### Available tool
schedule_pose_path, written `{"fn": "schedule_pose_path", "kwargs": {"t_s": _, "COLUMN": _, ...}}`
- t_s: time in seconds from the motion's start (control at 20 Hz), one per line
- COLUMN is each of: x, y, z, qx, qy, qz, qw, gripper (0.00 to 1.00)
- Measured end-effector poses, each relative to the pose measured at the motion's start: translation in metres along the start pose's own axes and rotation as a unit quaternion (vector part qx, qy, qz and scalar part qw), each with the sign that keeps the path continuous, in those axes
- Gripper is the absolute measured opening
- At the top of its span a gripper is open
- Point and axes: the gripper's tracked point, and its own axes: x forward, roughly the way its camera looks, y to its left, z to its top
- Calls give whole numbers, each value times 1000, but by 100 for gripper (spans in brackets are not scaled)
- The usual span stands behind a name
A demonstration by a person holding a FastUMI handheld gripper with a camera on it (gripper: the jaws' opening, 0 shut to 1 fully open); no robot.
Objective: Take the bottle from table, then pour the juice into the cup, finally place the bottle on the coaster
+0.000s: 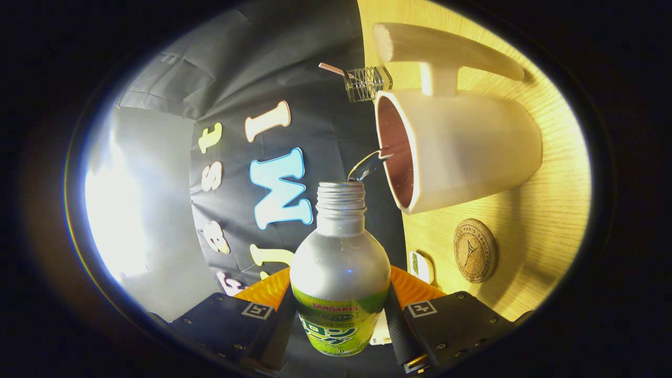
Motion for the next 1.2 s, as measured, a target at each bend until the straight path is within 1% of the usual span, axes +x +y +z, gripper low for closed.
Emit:
{"fn": "schedule_pose_path", "kwargs": {"t_s": 0.75, "x": -1, "y": 7, "z": -8, "qx": 40, "qy": -12, "qz": 6, "qw": 999, "gripper": 77}}
{"fn": "schedule_pose_path", "kwargs": {"t_s": 1.0, "x": -1, "y": 11, "z": -6, "qx": 52, "qy": -20, "qz": 16, "qw": 998, "gripper": 77}}
{"fn": "schedule_pose_path", "kwargs": {"t_s": 1.2, "x": 1, "y": 11, "z": -7, "qx": 63, "qy": -24, "qz": 14, "qw": 998, "gripper": 77}}
